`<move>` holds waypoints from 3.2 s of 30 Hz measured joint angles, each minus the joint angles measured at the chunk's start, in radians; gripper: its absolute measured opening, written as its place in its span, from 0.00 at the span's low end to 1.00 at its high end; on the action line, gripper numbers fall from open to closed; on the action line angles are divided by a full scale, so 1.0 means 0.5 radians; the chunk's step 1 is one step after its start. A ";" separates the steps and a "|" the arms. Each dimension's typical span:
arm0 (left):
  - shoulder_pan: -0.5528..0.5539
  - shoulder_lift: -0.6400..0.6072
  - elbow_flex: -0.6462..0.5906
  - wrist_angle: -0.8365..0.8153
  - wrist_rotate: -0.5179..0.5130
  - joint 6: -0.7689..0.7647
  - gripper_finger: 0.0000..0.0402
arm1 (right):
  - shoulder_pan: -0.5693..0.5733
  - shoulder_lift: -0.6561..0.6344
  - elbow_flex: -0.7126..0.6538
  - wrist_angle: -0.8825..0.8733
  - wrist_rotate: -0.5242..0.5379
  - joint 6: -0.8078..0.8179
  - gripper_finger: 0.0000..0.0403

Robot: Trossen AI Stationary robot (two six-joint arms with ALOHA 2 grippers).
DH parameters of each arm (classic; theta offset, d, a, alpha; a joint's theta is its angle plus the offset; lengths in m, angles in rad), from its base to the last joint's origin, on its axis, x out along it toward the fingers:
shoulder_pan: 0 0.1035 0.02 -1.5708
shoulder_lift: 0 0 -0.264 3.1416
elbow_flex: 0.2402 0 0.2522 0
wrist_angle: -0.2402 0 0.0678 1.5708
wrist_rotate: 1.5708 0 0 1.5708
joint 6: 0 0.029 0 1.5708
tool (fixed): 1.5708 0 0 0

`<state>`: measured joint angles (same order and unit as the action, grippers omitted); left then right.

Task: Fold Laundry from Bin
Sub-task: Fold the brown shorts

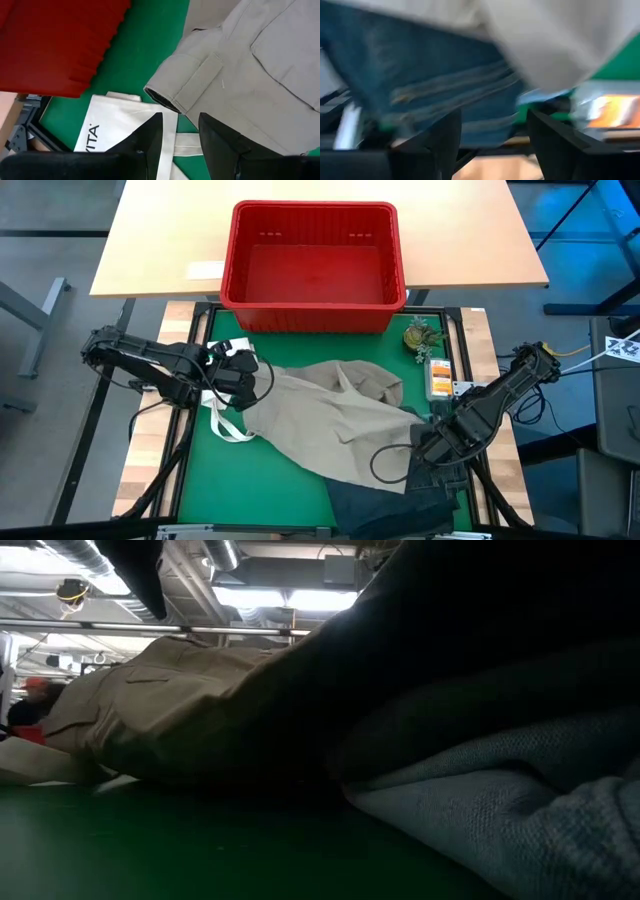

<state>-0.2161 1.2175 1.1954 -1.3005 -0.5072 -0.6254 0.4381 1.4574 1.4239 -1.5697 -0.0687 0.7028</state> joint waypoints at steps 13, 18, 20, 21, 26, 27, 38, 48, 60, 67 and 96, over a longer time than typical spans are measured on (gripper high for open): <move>0.000 0.001 0.000 0.021 0.001 -0.055 0.30 | 0.255 0.031 0.002 0.940 0.334 -0.018 0.56; -0.002 0.001 0.000 0.028 0.001 -0.066 0.30 | 0.406 0.203 0.002 0.945 0.555 -0.061 0.56; -0.002 0.001 0.000 0.030 0.001 -0.087 0.30 | 0.447 0.298 0.000 0.960 0.553 -0.064 0.56; -0.002 0.001 0.000 0.031 0.001 -0.091 0.30 | 0.463 0.342 0.000 0.966 0.563 -0.079 0.56; -0.002 0.001 0.000 0.038 0.001 -0.102 0.30 | 0.529 0.508 0.000 1.020 0.749 -0.178 0.56; -0.002 0.001 0.000 0.038 0.001 -0.107 0.30 | 0.529 0.529 0.000 1.020 0.789 -0.182 0.56; -0.002 0.001 0.000 0.075 0.001 -0.113 0.30 | 0.524 0.555 0.000 1.044 0.730 -0.169 0.47; -0.006 0.002 0.000 0.076 0.095 -0.095 0.30 | 0.524 0.555 0.000 1.042 0.675 -0.163 0.07; -0.280 0.001 -0.001 0.185 0.374 -0.064 0.30 | 0.524 0.545 0.258 0.785 0.715 -0.165 0.01; -0.565 0.031 -0.001 0.466 0.363 -0.219 0.30 | 0.523 0.542 0.455 0.622 0.786 -0.160 0.03; -1.079 0.696 -0.419 0.475 0.163 -1.416 0.30 | 0.526 0.543 0.469 0.622 0.781 -0.166 0.02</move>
<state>-0.7555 1.5654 0.9857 -1.0628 -0.4259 -1.3334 0.7010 1.7287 1.6585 -1.2586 0.3218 0.6197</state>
